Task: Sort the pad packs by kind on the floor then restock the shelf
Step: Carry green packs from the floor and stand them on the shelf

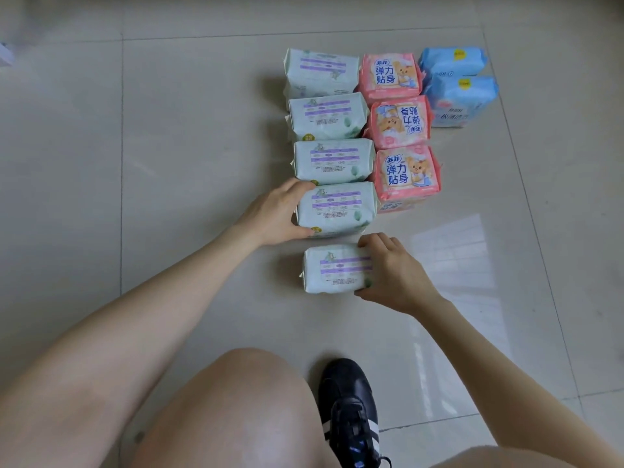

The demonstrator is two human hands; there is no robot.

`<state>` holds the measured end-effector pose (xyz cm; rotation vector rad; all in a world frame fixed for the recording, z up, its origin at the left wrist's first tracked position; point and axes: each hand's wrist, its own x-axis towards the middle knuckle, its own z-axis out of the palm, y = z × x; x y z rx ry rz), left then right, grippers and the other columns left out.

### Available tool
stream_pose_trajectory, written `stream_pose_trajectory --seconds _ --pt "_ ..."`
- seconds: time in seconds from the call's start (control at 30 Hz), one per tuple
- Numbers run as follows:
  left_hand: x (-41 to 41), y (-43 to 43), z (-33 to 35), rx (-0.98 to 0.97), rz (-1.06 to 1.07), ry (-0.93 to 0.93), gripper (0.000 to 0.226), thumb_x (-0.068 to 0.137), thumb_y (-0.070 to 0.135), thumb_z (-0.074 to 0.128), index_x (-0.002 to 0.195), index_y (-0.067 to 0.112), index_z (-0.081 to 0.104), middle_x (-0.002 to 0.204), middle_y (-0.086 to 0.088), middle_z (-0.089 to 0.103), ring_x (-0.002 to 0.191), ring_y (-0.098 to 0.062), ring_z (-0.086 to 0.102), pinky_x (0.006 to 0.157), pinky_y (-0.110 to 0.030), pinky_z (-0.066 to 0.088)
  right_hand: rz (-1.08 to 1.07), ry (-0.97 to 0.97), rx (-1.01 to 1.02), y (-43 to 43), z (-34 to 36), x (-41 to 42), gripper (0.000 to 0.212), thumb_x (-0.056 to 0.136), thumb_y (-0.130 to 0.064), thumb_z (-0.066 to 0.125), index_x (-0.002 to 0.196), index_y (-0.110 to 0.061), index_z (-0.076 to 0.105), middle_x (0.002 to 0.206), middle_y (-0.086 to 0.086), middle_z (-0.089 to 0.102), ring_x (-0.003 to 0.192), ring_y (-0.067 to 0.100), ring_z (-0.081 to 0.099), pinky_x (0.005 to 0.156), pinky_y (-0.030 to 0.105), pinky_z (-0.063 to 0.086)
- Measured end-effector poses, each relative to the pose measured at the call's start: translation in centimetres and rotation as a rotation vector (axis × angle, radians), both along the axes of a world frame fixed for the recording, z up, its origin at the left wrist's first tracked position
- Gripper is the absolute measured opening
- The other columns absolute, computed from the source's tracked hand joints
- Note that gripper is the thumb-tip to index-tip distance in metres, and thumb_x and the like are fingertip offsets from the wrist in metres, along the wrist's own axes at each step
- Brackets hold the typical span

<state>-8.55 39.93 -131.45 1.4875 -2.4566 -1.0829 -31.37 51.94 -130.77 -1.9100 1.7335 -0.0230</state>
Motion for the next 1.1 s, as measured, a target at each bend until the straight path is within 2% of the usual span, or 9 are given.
stream_pose_trajectory --seconds 0.07,0.23,0.3,0.4,0.6,0.77,0.87,1.1 --pt "-0.2 0.1 -0.1 0.009 0.034 0.027 0.082 0.068 0.031 0.084 0.138 0.015 0.044 0.137 0.000 0.047 0.116 -0.023 0.054 0.089 -0.034 0.045 -0.003 -0.015 0.031 0.5 0.0 -0.3 0.075 0.057 -0.032 0.083 0.121 -0.018 0.047 0.115 -0.006 0.051 0.097 0.020 0.048 0.067 0.039 0.051" --pt "-0.6 0.7 -0.3 -0.023 0.118 0.068 0.065 0.060 0.027 0.087 0.115 0.012 0.056 0.115 -0.001 0.057 0.094 -0.022 0.058 0.068 -0.027 0.035 -0.005 -0.029 0.077 1.1 0.1 -0.7 0.071 0.059 -0.030 0.083 0.120 -0.014 0.051 0.111 -0.001 0.052 0.094 0.022 0.049 0.071 0.038 0.049" --pt "-0.6 0.8 -0.3 -0.024 0.160 0.058 0.060 0.058 0.024 0.086 0.111 0.013 0.058 0.109 0.000 0.058 0.089 -0.022 0.058 0.066 -0.027 0.033 -0.007 -0.021 0.092 1.1 0.4 -0.9 0.069 0.058 -0.030 0.083 0.118 -0.014 0.052 0.108 -0.001 0.052 0.091 0.022 0.047 0.069 0.036 0.048" --pt "-0.2 1.3 0.1 -0.010 0.211 0.050 0.058 0.055 0.021 0.084 0.107 0.014 0.060 0.104 0.001 0.060 0.086 -0.023 0.058 0.066 -0.029 0.040 -0.010 0.002 0.122 1.2 1.1 -1.1 0.068 0.058 -0.031 0.081 0.118 -0.015 0.052 0.107 -0.003 0.052 0.090 0.020 0.046 0.068 0.034 0.047" --pt "0.9 2.6 2.9 0.029 0.287 -0.003 0.056 0.052 0.017 0.085 0.102 0.013 0.062 0.099 0.000 0.060 0.078 -0.023 0.054 0.063 -0.029 0.037 0.021 0.058 0.197 1.3 4.5 -1.5 0.067 0.060 -0.036 0.079 0.119 -0.017 0.051 0.108 -0.003 0.051 0.092 0.019 0.046 0.070 0.036 0.051" --pt "2.0 3.8 7.4 0.073 0.337 -0.035 0.057 0.051 0.018 0.087 0.101 0.012 0.062 0.101 -0.003 0.062 0.080 -0.025 0.056 0.067 -0.033 0.045 0.021 0.075 0.234 1.5 9.1 -1.6 0.067 0.062 -0.037 0.080 0.120 -0.017 0.050 0.109 -0.003 0.050 0.093 0.018 0.045 0.070 0.037 0.053" --pt "2.7 4.3 11.2 0.090 0.363 -0.058 0.058 0.051 0.019 0.088 0.102 0.012 0.061 0.103 -0.004 0.063 0.084 -0.026 0.058 0.068 -0.031 0.044 0.013 0.074 0.249 1.7 12.8 -1.5 0.067 0.063 -0.037 0.079 0.120 -0.017 0.050 0.110 -0.003 0.050 0.093 0.018 0.045 0.069 0.035 0.052" --pt "4.1 4.4 22.9 0.111 0.444 -0.075 0.057 0.053 0.021 0.088 0.103 0.013 0.061 0.105 -0.004 0.063 0.087 -0.027 0.060 0.075 -0.037 0.051 -0.017 0.060 0.230 1.5 23.9 -0.9 0.068 0.061 -0.036 0.078 0.121 -0.017 0.051 0.109 -0.003 0.051 0.092 0.019 0.046 0.064 0.033 0.049"
